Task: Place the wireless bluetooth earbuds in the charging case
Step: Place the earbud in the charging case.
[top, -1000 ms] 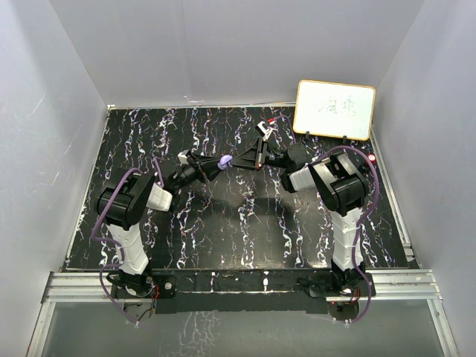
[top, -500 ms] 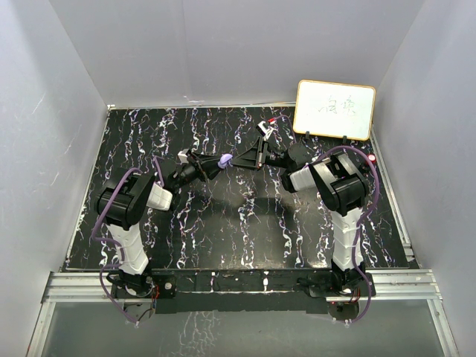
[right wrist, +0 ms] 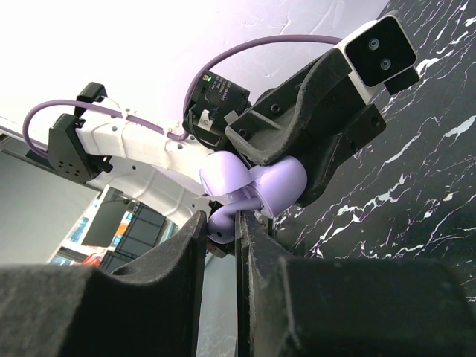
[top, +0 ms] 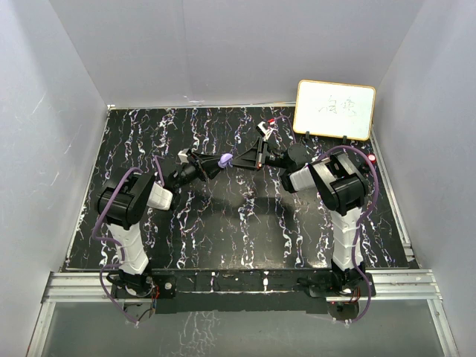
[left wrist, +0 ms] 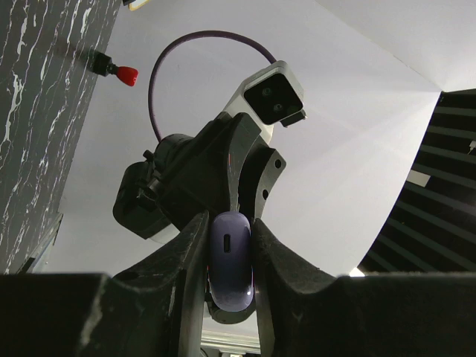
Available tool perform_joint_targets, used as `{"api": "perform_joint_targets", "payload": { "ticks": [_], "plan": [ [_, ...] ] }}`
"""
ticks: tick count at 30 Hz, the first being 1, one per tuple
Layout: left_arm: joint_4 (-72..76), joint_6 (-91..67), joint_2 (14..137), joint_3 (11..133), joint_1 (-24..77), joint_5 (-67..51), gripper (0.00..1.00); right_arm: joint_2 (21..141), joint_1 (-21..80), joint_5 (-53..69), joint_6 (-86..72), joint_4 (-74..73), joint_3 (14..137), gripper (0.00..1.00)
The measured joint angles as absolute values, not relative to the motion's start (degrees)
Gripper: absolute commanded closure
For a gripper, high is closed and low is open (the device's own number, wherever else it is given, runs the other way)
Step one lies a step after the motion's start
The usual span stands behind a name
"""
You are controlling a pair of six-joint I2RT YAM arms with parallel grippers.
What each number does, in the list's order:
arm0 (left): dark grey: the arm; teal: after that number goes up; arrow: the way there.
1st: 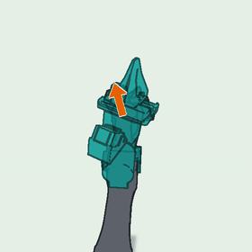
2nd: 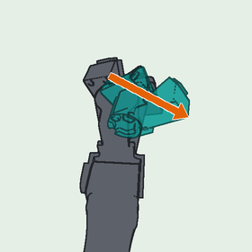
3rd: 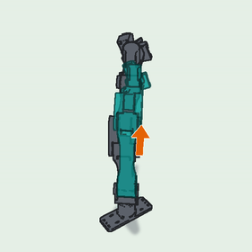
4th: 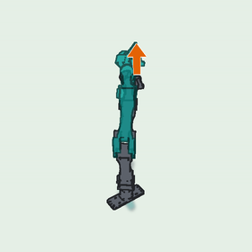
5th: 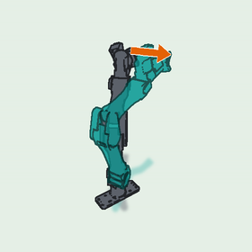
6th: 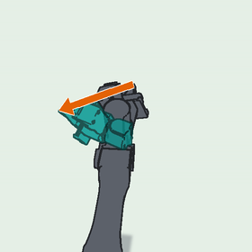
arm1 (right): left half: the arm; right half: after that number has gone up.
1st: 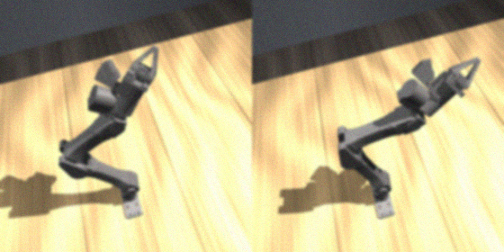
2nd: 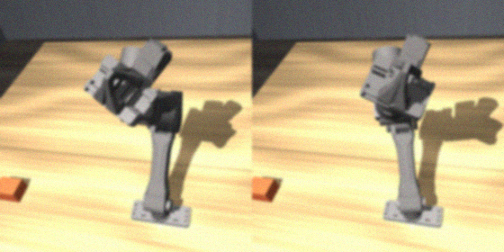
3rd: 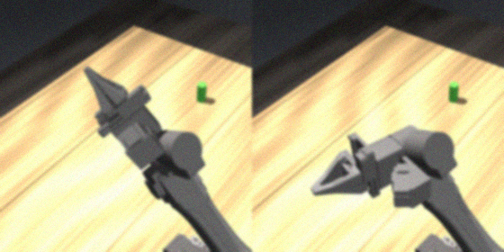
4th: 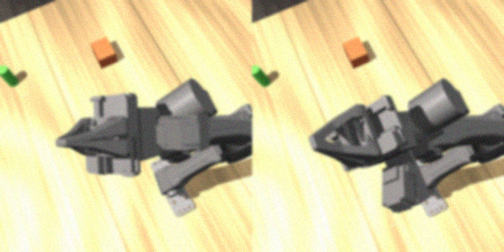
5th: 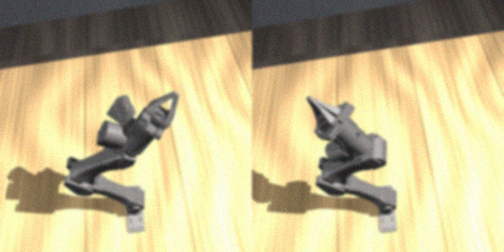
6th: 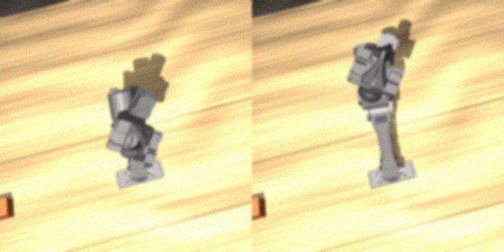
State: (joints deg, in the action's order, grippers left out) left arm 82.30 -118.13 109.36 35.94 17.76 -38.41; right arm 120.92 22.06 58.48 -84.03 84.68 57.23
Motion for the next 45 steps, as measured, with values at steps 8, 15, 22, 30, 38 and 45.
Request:
{"api": "perform_joint_targets", "payload": {
  "ticks": [8, 15, 22, 30, 38, 45],
  "plan": [
    [82.26, -118.13, 109.45, 36.01, 17.85, -38.13, 1.00, 121.19, 22.06, 58.43, -84.12, 84.73, 57.23, 0.98],
    [82.30, -118.13, 109.95, 36.03, 17.98, -37.87, 1.00, 121.47, 22.06, 58.43, -84.03, 84.73, 57.23, 0.98],
    [82.30, -118.15, 110.59, 36.18, 18.13, -36.93, 1.00, 122.26, 22.00, 58.41, -83.94, 84.73, 57.80, 0.98],
    [82.48, -118.34, 110.91, 37.56, 18.13, -36.18, 1.00, 122.41, 21.65, 58.41, -83.96, 84.71, 59.40, 0.98],
    [82.50, -118.43, 110.91, 37.76, 18.13, -35.46, 1.00, 122.69, 21.63, 58.41, -83.96, 84.73, 60.29, 0.98],
    [82.50, -118.52, 110.91, 37.74, 18.26, -35.11, 1.00, 122.76, 21.58, 58.39, -83.96, 84.71, 60.99, 0.98]
  ]
}}
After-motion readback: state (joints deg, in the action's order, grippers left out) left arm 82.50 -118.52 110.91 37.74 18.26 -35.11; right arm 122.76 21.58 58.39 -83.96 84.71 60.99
